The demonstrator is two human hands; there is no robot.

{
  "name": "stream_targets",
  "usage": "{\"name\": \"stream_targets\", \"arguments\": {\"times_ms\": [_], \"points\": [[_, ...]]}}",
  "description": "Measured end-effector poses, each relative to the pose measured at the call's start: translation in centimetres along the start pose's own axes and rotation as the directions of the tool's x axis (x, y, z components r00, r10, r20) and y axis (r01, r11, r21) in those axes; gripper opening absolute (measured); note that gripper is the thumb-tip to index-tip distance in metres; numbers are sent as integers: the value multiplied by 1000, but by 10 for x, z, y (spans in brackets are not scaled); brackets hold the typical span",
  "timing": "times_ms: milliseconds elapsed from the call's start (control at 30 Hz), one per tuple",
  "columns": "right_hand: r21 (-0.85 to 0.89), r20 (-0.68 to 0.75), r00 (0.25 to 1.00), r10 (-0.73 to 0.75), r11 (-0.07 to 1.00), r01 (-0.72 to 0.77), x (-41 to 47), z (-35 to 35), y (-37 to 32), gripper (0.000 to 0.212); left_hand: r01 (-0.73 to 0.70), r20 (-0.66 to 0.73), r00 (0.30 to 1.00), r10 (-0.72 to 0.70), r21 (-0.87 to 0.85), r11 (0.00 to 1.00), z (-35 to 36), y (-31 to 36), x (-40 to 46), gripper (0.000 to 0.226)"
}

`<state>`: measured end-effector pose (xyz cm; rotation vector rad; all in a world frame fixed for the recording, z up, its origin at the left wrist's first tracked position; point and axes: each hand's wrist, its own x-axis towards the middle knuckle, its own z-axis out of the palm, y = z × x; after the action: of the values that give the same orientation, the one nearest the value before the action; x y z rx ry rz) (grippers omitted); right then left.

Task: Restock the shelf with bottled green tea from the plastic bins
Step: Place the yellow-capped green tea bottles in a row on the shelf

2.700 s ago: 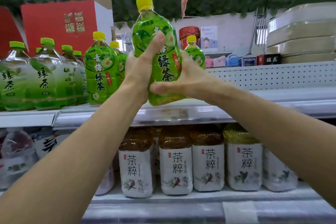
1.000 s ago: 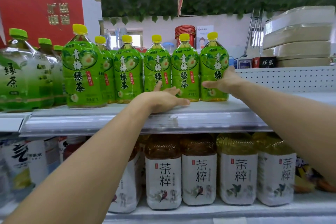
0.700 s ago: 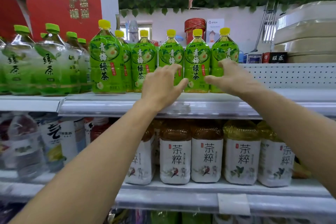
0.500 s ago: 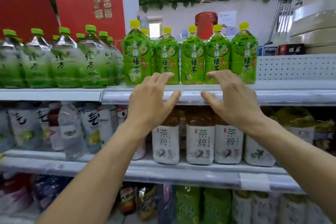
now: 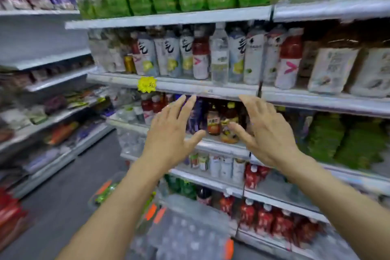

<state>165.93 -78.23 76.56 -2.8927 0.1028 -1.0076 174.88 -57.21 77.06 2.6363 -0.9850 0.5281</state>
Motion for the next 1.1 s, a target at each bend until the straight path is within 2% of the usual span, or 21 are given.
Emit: {"name": "stream_targets", "arguments": {"times_ms": [100,267,400,533,700,833,933,1000,1100], "points": [[80,130,991,4,997,-15,1,50,-58,69,113,83,991,-109,-39,993,2,-64,-38,83],[188,279,960,-25,982,-29,19,133,-145,65,311,105,947,-304,-63,948,12,-176,-85,80],[222,408,912,-36,973,-61,38,201,-190,65,441,163,891,-423,-92,893,35,-261,-101,79],[254,550,835,-4,953,-163,68,295,-236,63,540,263,828,-495,-134,831,76,-361,-101,79],[245,733,677,61,905,-347,86,410,-286,59,652,487,707,-513,-168,739,142,-467,-102,75],[170,867,482,126,834,-525,71,486,-311,62,754,613,590,-525,-186,630,194,-526,-116,69],[80,923,339,180,774,-628,58,538,-323,60,809,668,520,-532,-184,559,241,-570,-124,78],[1,940,243,241,708,-706,49,575,-330,57,825,733,469,-493,-164,541,279,-605,-126,78],[-118,936,83,341,529,-841,36,626,-346,60,832,814,396,-425,-122,541,333,-651,-118,74]]}}
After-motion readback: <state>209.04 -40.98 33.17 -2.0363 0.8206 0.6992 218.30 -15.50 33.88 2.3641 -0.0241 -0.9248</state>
